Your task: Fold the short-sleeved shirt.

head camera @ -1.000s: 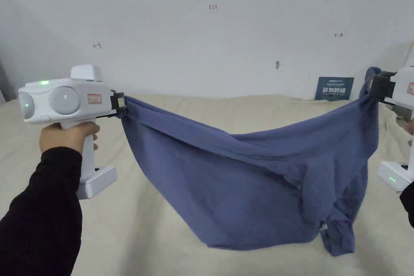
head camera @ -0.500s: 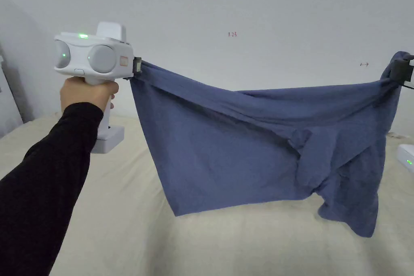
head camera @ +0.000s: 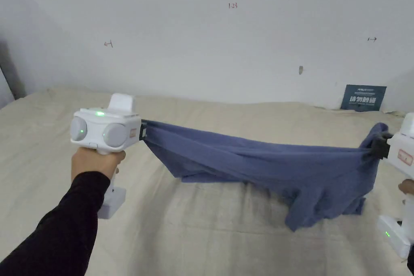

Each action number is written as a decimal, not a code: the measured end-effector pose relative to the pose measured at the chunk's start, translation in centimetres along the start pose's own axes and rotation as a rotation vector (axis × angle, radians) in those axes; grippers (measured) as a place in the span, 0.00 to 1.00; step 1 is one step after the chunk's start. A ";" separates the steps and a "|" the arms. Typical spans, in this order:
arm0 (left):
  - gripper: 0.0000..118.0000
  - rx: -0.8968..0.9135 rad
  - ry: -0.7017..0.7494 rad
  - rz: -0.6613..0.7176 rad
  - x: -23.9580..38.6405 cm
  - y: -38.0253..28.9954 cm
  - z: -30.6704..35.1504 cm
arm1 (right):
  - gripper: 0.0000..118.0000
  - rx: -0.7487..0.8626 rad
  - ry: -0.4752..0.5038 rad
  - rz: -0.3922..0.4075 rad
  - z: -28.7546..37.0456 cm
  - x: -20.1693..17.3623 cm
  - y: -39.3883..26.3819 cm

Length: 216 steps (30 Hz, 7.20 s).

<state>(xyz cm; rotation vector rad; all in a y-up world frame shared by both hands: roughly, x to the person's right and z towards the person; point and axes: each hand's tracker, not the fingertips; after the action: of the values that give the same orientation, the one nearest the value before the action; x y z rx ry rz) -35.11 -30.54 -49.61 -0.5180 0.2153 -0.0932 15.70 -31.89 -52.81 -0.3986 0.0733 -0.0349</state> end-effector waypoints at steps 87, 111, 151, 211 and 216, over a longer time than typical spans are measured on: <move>0.00 -0.043 -0.204 0.205 4.4 -17.7 17.1 | 0.00 -0.006 -0.012 0.071 25.6 -1.4 -15.5; 0.65 -0.480 -0.273 0.044 7.9 -10.1 -15.7 | 0.00 -0.169 -0.076 0.019 12.0 1.0 -17.1; 0.00 -0.304 -0.350 0.061 6.2 -8.8 -3.1 | 0.27 -0.643 -0.102 0.019 -2.0 3.4 -19.0; 0.00 0.270 -0.050 0.046 -2.5 19.1 6.3 | 0.01 0.336 0.082 0.072 5.9 1.8 21.6; 0.00 0.217 -0.055 0.040 -0.5 12.8 1.9 | 0.01 0.216 0.059 0.062 1.9 2.2 14.4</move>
<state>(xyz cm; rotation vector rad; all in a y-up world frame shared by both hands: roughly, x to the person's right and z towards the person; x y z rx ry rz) -34.69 -18.46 -54.30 -0.3001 0.1595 -0.0623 18.30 -18.00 -56.84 -0.1790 0.1389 0.0066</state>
